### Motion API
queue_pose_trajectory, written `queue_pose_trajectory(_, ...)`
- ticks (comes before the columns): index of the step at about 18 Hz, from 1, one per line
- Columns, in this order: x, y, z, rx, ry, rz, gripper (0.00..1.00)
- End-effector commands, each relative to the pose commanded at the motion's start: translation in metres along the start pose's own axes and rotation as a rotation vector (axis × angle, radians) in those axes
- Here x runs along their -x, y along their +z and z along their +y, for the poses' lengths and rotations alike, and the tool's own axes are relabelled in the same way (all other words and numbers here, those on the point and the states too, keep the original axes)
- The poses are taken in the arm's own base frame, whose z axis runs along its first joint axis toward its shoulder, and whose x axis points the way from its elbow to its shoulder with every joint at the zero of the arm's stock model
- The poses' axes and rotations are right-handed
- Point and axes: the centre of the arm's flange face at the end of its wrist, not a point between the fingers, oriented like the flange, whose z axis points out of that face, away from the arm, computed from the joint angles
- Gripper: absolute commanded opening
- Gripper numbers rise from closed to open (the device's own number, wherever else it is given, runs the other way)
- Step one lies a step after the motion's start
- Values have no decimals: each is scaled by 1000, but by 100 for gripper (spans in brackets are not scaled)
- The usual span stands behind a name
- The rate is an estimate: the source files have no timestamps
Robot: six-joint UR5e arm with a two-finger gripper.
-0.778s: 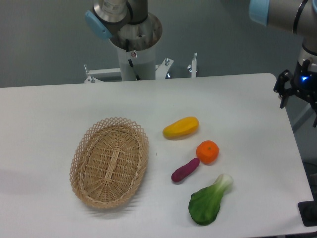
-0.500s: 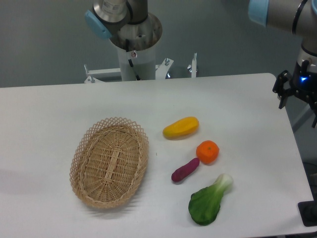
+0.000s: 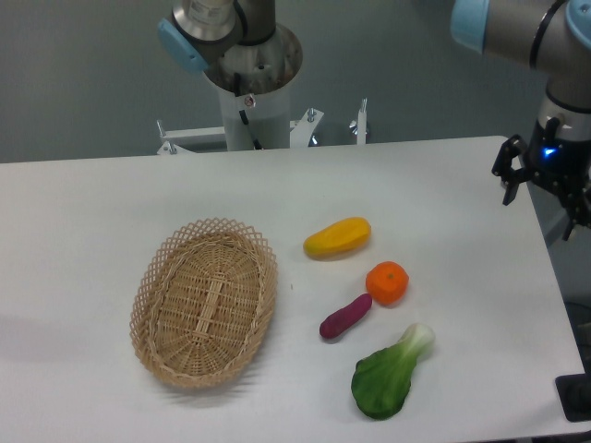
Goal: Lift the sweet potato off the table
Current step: 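Move the open gripper over the purple sweet potato and lower it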
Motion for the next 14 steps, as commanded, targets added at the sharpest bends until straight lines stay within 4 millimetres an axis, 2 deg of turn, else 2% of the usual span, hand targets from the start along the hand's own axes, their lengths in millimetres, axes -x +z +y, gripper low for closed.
queue_pose_trajectory(3,-5,3,-21,-6,-18,2,100)
queue_pose_trajectory(5,-14,11,-37,-6,-47,22,100)
queue_pose_trajectory(14,-87,89,-106,12,-244,168,100)
